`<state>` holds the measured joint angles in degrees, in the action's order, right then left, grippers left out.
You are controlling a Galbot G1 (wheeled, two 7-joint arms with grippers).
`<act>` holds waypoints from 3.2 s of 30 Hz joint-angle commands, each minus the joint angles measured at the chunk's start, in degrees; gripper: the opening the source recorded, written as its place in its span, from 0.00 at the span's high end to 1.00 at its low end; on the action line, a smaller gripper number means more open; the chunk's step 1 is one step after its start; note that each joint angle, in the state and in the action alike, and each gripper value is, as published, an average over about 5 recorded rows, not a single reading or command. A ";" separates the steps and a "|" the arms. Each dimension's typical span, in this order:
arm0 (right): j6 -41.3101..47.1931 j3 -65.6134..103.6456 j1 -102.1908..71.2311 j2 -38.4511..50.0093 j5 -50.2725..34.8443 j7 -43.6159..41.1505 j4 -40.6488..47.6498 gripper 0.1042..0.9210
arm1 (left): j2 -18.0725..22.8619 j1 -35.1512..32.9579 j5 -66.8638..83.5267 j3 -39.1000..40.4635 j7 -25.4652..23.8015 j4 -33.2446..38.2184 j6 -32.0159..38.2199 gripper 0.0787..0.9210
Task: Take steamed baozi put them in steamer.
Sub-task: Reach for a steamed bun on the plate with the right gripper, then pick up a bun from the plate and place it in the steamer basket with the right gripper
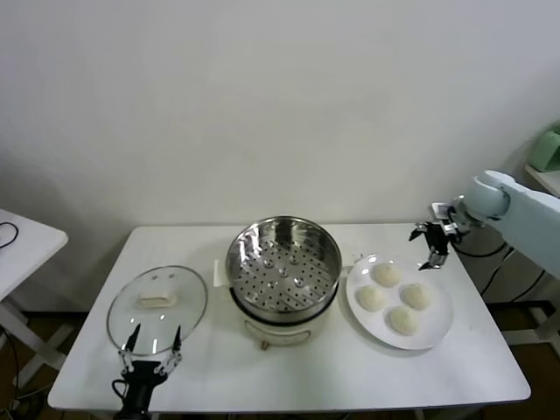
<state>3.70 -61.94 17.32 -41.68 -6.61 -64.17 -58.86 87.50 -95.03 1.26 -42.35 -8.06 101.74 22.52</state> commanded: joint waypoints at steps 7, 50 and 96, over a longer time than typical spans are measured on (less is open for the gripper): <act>-3.07 5.57 -8.35 -11.71 7.06 -2.51 13.98 0.12 | 0.23 -0.23 -2.62 -0.37 0.02 -1.41 0.72 0.12; -6.93 10.41 -10.77 -15.85 11.71 -0.35 20.82 0.23 | 0.17 -0.50 -4.05 -0.65 0.15 -1.84 2.14 0.12; -15.92 -21.36 33.38 -11.07 -15.39 -1.37 -8.75 0.40 | 0.46 -1.20 -4.61 -1.13 0.65 -1.04 3.55 0.12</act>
<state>-9.11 -72.69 33.33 -51.64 -11.01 -65.54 -56.88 88.03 -96.12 -3.32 -43.52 -7.54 100.55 25.95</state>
